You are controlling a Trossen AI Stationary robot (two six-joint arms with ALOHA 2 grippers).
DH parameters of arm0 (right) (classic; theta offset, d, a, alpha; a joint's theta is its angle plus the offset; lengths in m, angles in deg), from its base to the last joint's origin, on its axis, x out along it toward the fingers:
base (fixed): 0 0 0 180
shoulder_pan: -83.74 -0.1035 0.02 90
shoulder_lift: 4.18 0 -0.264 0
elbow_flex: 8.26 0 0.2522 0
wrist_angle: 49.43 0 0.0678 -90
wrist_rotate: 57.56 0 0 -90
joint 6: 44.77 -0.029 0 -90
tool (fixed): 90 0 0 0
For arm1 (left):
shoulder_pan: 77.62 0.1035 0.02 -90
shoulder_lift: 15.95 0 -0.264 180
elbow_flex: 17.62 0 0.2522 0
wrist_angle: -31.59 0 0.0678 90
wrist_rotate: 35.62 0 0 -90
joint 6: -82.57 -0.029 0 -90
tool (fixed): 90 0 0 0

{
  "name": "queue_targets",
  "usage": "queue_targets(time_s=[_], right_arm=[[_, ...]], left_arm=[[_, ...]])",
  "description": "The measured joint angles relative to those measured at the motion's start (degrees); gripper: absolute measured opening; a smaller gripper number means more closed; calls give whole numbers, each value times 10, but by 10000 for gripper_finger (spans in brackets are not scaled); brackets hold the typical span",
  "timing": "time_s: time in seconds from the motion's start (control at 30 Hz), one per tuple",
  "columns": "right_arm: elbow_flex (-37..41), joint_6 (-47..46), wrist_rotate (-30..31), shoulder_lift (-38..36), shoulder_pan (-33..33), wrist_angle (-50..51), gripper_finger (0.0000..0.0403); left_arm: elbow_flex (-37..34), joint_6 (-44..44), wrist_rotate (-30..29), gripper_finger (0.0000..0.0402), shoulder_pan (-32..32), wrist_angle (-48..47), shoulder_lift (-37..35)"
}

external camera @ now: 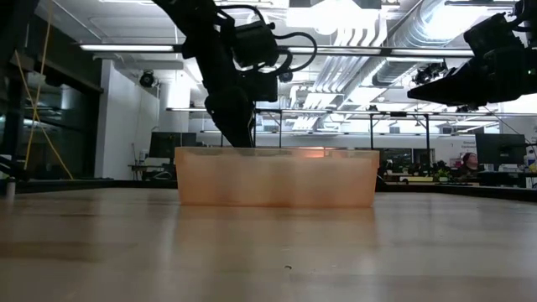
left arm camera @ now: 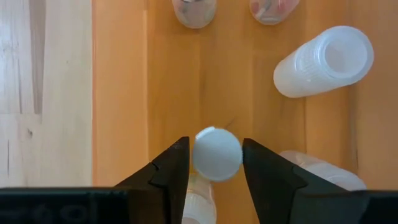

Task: Pick and place pill bottles into a basket
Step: Put the yellow pill bottle in the orange bin, then return to Home Position

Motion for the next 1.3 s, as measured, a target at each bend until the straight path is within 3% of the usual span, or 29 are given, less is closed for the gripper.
queue_targets(time_s=[0.23,0.4,0.57,0.67,0.8,1.1,1.3], right_arm=[[0,0,0,0,0,0,108],[0,0,0,0,0,0,108],[0,0,-1,0,0,2,108],[0,-3,-2,3,0,6,108],[0,-11,-2,7,0,5,108],[0,-28,-2,11,0,4,108],[0,-30,-2,11,0,0,108]], left_arm=[[1,-6,0,212,0,0,0],[38,-25,2,225,4,-25,-12],[50,-18,81,216,20,-14,-44],[19,8,129,204,23,14,-68],[-90,41,134,185,21,130,-111],[-424,157,123,163,19,487,-283],[-566,286,122,163,19,549,-413]])
